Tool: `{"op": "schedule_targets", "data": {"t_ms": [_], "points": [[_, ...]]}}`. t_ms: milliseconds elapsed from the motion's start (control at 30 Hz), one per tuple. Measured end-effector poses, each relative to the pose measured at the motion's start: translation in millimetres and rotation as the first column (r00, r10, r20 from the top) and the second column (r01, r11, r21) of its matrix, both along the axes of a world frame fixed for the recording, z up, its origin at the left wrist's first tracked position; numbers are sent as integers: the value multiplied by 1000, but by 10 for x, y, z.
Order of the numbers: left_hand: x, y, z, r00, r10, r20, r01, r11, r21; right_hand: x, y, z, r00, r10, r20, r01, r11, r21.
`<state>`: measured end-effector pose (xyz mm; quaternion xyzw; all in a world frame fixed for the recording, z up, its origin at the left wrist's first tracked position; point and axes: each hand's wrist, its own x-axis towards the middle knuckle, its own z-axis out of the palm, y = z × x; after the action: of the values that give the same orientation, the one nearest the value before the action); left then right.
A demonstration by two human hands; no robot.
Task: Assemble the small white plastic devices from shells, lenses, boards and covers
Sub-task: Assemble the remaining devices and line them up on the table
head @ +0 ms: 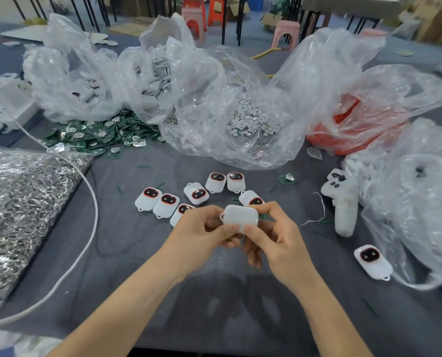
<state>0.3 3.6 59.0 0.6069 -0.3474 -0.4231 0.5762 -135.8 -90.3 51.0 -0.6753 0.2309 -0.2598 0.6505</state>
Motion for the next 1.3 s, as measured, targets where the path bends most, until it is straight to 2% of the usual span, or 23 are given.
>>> {"op": "schedule_targets", "data": {"t_ms": [133,267,367,500,600,733,867,967,1000,1067,1133,1233,1267,1300], "points": [[-21,50,0,1000,6,-8,-6,999,-34,7,70,-14,999,-29,43,28,999,33],[-19,75,49,999,-48,1,48,999,-18,10,92,-11,998,35,61,-43,990,138],[-32,69,69,995,-38,93,39,999,-7,21,108,0,996,47,76,-57,988,140],[-100,42,46,981,40,189,-34,999,-36,66,169,12,994,-58,90,48,992,113],[-163,30,15,988,94,123,-86,994,-64,80,219,10,987,-129,97,127,992,28],[-212,58,-5,996,64,58,-56,989,-139,53,233,55,986,-127,106,130,991,-24],[-342,73,-40,991,92,-97,-118,946,-302,103,291,115,951,-214,223,187,973,138],[-403,97,-81,980,150,-130,-185,930,-317,132,313,114,952,-211,220,181,972,148],[-390,114,-86,982,176,-66,-188,935,-301,120,306,116,953,-207,220,179,974,142],[-344,151,-51,963,214,161,-164,947,-276,70,276,149,964,-176,201,160,983,91],[-303,174,22,900,268,343,-164,939,-303,10,238,213,982,-104,156,104,995,10],[-236,174,126,786,331,523,-139,918,-372,-40,187,300,999,-41,34,45,991,-125],[-224,169,153,764,322,559,-109,919,-380,-45,177,326,999,-39,11,40,988,-151],[-223,162,177,782,306,544,-101,922,-374,-49,171,350,999,-47,6,47,986,-159]]}}
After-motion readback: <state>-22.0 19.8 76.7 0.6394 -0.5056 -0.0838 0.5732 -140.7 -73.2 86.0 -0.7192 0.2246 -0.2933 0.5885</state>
